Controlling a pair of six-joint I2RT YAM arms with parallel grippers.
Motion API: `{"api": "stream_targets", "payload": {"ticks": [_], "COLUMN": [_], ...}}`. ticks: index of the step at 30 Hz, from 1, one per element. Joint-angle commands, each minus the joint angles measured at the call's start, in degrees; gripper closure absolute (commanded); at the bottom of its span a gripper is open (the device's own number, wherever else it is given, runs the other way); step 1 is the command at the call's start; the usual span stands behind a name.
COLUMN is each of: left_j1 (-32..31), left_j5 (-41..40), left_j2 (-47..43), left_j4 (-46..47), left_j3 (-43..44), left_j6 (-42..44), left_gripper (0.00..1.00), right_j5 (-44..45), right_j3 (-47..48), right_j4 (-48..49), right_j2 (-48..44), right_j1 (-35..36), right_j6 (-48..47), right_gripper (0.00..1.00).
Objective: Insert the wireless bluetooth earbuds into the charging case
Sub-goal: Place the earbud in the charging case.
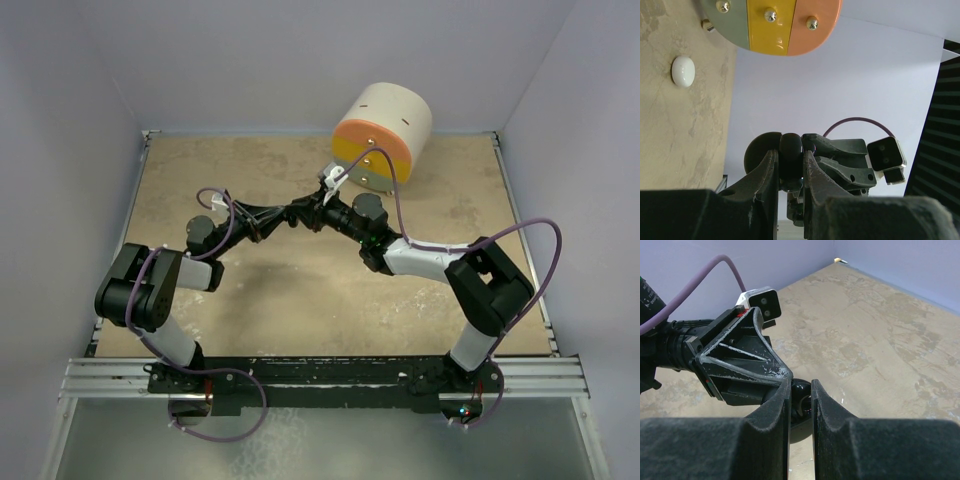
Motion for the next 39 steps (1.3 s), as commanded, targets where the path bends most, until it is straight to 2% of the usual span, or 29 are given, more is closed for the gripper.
{"api": "stream_targets", "payload": {"ticks": [1,18,32,36,39], "left_j1": [-0.26,-0.26,-0.26,-0.26,-0.26], "left_j5": [0.71,0.73,0.36,0.07,0.05], "left_j2": [-0.40,-0.82,-0.72,-0.66,-0.57], "left_j4": [3.65,3.38,3.34,3.23,3.29], "left_j3": [1.89,2.59,2.93,2.74,2.75], "left_j6": [-0.29,-0.46,-0.55,-0.46,-0.47], "left_gripper": [1.00,1.00,1.00,1.00,1.00], "right_j5": [-0.93,-0.90,-1.27,-1.33,-1.27], "right_j3": [0.19,0.10,-0.52,-2.05,-2.41], "right_j4": [1.61,0.73,1.92,2.68,3.09], "right_j2": [-1.21,-1.10,-2.85,-3.92,-4.37], "right_j1": [-0.03,-0.04,-0.06,-0.05,0.00], "right_j6": [-0.47,0.36,1.14,1.77,1.96], "right_gripper": [1.00,0.99,0.72,0.61,0.60]}}
